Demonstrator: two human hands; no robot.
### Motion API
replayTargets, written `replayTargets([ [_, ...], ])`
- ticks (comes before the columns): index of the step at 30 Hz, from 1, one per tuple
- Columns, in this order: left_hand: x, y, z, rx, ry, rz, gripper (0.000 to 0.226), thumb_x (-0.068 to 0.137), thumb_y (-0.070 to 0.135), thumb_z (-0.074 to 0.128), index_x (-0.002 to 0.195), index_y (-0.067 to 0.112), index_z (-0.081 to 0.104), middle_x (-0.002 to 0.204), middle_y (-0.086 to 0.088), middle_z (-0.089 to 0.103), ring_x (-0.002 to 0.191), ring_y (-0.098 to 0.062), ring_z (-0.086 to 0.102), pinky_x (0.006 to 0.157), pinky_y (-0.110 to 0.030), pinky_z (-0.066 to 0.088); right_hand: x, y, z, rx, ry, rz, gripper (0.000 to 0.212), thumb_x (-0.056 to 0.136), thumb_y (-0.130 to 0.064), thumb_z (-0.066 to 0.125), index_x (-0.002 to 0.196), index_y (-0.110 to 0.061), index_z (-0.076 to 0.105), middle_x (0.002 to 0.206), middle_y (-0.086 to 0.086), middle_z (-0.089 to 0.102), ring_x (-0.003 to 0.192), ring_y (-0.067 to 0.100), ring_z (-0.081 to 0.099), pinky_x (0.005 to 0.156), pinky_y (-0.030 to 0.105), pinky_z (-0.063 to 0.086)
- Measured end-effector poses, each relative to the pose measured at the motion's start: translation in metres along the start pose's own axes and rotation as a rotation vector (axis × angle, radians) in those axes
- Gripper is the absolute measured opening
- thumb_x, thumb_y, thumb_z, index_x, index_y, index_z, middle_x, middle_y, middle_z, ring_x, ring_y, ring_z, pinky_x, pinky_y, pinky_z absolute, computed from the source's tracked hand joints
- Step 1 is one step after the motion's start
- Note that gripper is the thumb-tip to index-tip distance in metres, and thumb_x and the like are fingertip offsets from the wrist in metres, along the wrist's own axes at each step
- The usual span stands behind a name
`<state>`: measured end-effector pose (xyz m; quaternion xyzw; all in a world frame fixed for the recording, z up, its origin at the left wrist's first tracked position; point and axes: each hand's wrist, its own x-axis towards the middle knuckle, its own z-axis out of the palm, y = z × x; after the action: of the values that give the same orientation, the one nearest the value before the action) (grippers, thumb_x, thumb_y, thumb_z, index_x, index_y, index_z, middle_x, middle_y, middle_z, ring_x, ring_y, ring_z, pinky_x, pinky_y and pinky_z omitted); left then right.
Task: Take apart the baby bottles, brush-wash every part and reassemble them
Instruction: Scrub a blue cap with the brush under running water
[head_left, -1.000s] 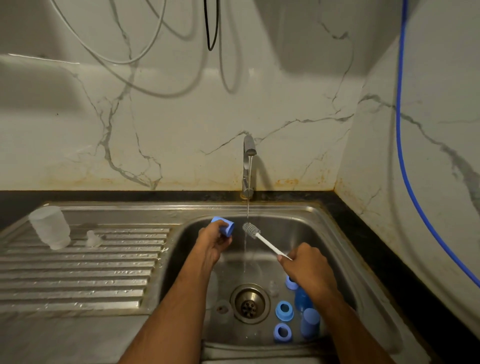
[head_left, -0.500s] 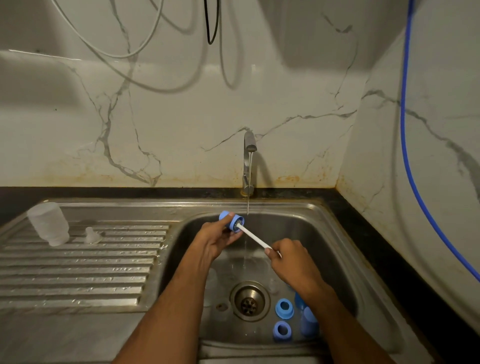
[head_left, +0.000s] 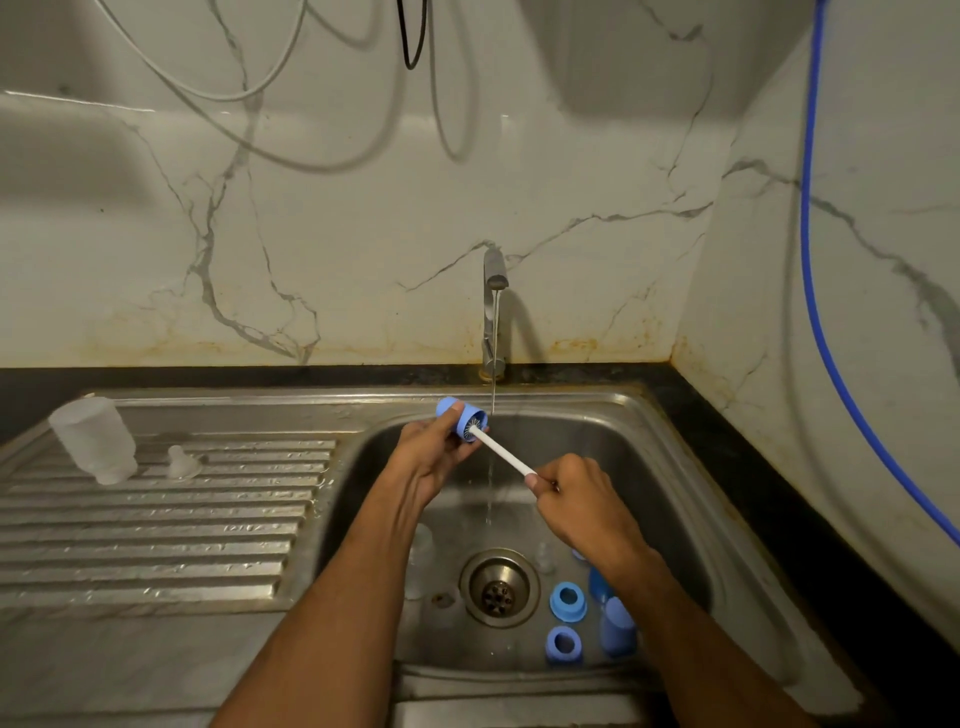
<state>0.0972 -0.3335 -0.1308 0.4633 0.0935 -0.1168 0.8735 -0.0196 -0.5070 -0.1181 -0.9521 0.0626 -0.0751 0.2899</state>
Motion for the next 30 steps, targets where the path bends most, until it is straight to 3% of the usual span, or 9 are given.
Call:
replayTargets([
  [4,-0.002,-0.004,0.003,0.022,0.001,-0.009,0.041,0.093,0.013,0.068,0.126,-0.007,0.055,0.115,-0.027,0.068,0.097,-0.033,0.074,0.08,-0.044,0.063,-0.002,-0.002,0.003,-0.082,0.029,0.038,0.022,0.104,-0.041,0.048,0.101,-0.022,0.059,0.092,-0.001,0.059,0.083,0.014,0.059,0.075,0.033,0.053],
  [7,0.001,-0.01,0.002,0.118,0.024,0.0,0.04,0.093,0.013,0.068,0.126,-0.007,0.056,0.111,-0.026,0.069,0.099,-0.033,0.073,0.079,-0.043,0.063,-0.004,-0.003,0.003,-0.074,-0.001,0.055,0.018,0.104,-0.038,0.051,0.097,-0.022,0.051,0.091,-0.003,0.055,0.079,0.011,0.055,0.066,0.027,0.044],
  [12,0.003,-0.004,-0.006,0.083,0.023,0.023,0.04,0.093,0.014,0.068,0.126,-0.007,0.055,0.113,-0.027,0.069,0.099,-0.034,0.073,0.084,-0.046,0.062,0.004,0.0,0.007,0.088,-0.038,0.044,0.023,0.099,-0.04,0.06,0.086,-0.021,0.062,0.081,-0.001,0.062,0.075,0.013,0.063,0.071,0.041,0.059],
  [14,0.001,-0.001,-0.002,0.024,0.001,0.01,0.042,0.092,0.013,0.069,0.127,-0.006,0.054,0.115,-0.028,0.068,0.099,-0.034,0.074,0.085,-0.047,0.061,0.005,0.004,0.006,0.079,0.0,0.026,0.028,0.099,-0.041,0.059,0.079,-0.021,0.062,0.072,-0.002,0.06,0.067,0.012,0.06,0.066,0.038,0.058],
  [20,0.001,-0.007,0.004,0.051,0.016,-0.008,0.041,0.092,0.012,0.068,0.126,-0.007,0.056,0.115,-0.027,0.068,0.096,-0.032,0.075,0.081,-0.044,0.063,0.006,0.005,0.01,-0.046,0.061,0.068,0.023,0.102,-0.043,0.052,0.101,-0.022,0.063,0.089,-0.002,0.062,0.08,0.013,0.062,0.075,0.036,0.058],
  [23,0.003,-0.009,0.004,0.118,0.027,0.001,0.041,0.092,0.013,0.068,0.125,-0.008,0.056,0.112,-0.027,0.069,0.099,-0.033,0.073,0.08,-0.043,0.063,0.008,0.005,0.011,0.005,0.027,0.107,0.023,0.1,-0.041,0.057,0.091,-0.021,0.061,0.085,-0.001,0.062,0.076,0.014,0.062,0.067,0.034,0.055],
  [26,0.004,-0.007,-0.001,0.133,0.04,0.015,0.04,0.093,0.013,0.068,0.125,-0.006,0.055,0.112,-0.027,0.069,0.101,-0.034,0.073,0.081,-0.044,0.062,0.012,0.008,0.015,0.083,-0.028,0.094,0.027,0.096,-0.042,0.061,0.079,-0.02,0.064,0.075,-0.002,0.063,0.069,0.013,0.063,0.068,0.037,0.058],
  [30,0.004,0.0,-0.004,0.038,0.038,0.013,0.04,0.092,0.014,0.069,0.124,-0.006,0.056,0.112,-0.027,0.07,0.097,-0.033,0.074,0.077,-0.044,0.063,0.011,0.013,0.009,0.134,-0.023,0.008,0.037,0.098,-0.037,0.062,0.065,-0.021,0.057,0.06,-0.005,0.052,0.057,0.01,0.051,0.058,0.031,0.048],
])
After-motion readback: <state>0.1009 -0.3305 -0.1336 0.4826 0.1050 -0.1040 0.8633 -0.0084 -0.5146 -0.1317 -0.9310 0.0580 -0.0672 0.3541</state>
